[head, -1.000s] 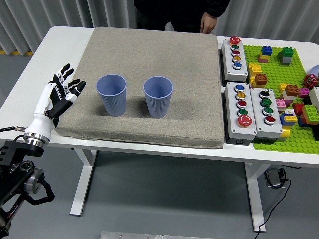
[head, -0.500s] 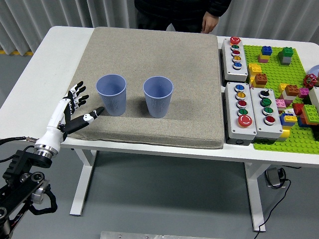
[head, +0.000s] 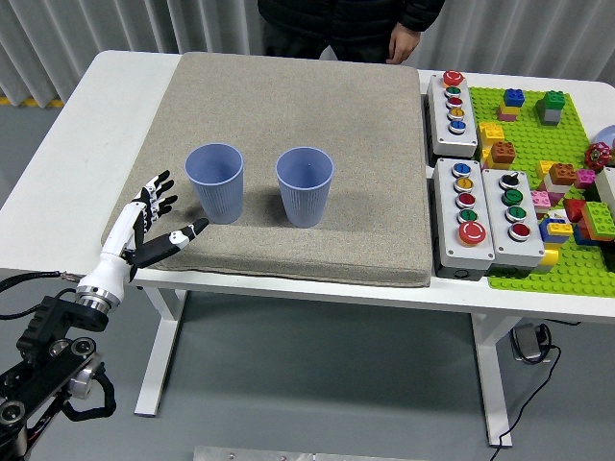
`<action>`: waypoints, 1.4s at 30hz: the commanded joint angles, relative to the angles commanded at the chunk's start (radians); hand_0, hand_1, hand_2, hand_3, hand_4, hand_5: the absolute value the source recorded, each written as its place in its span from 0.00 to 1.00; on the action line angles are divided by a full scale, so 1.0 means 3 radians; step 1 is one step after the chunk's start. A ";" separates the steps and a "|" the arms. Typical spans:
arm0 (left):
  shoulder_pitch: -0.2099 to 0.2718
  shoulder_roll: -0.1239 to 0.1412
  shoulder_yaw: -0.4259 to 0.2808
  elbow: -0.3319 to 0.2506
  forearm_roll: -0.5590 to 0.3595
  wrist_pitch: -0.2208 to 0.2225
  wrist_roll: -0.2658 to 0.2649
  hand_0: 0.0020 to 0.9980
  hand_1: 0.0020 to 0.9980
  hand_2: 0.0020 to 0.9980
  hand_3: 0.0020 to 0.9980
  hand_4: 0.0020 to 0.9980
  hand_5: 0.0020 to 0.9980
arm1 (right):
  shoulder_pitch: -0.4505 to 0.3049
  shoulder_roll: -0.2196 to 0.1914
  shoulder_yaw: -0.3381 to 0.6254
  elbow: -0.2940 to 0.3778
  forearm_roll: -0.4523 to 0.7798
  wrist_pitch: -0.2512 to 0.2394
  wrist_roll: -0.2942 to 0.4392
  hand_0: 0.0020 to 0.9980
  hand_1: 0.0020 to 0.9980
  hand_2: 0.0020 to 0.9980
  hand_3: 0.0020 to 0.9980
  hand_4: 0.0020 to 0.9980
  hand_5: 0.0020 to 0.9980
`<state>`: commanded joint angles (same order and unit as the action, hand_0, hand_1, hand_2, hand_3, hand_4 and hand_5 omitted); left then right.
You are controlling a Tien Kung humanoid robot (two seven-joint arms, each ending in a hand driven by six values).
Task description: Pick cup pour cup place
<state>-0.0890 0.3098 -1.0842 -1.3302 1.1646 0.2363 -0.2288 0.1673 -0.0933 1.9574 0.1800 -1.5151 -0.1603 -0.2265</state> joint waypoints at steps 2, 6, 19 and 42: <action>-0.0018 -0.0010 0.0016 0.0024 -0.0008 0.0002 -0.0001 0.89 0.92 1.00 1.00 0.93 0.33 | -0.0003 0.0001 -0.0002 0.0000 0.0004 -0.0001 0.0000 0.69 0.62 0.59 0.59 0.00 0.27; -0.0070 -0.0033 0.0071 0.0060 -0.0129 0.0004 -0.0028 0.89 0.92 1.00 1.00 0.93 0.34 | -0.0005 -0.0001 -0.0023 0.0000 0.0024 0.0000 0.0000 0.69 0.62 0.59 0.59 0.00 0.26; -0.0265 -0.0178 0.0145 0.0225 -0.0119 0.0002 -0.0037 0.89 0.91 1.00 1.00 0.93 0.34 | 0.0016 -0.0007 -0.0064 0.0000 0.0075 -0.0003 0.0006 0.69 0.62 0.59 0.59 0.00 0.27; -0.0470 -0.0281 0.0168 0.0523 0.0081 0.0040 -0.0024 0.89 0.92 1.00 1.00 0.92 0.33 | 0.0047 -0.0017 -0.0090 0.0000 0.0113 -0.0002 0.0012 0.69 0.62 0.59 0.59 0.00 0.26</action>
<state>-0.2302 0.2255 -1.0339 -1.1732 1.1889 0.2484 -0.2359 0.1813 -0.0983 1.9303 0.1800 -1.4813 -0.1610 -0.2230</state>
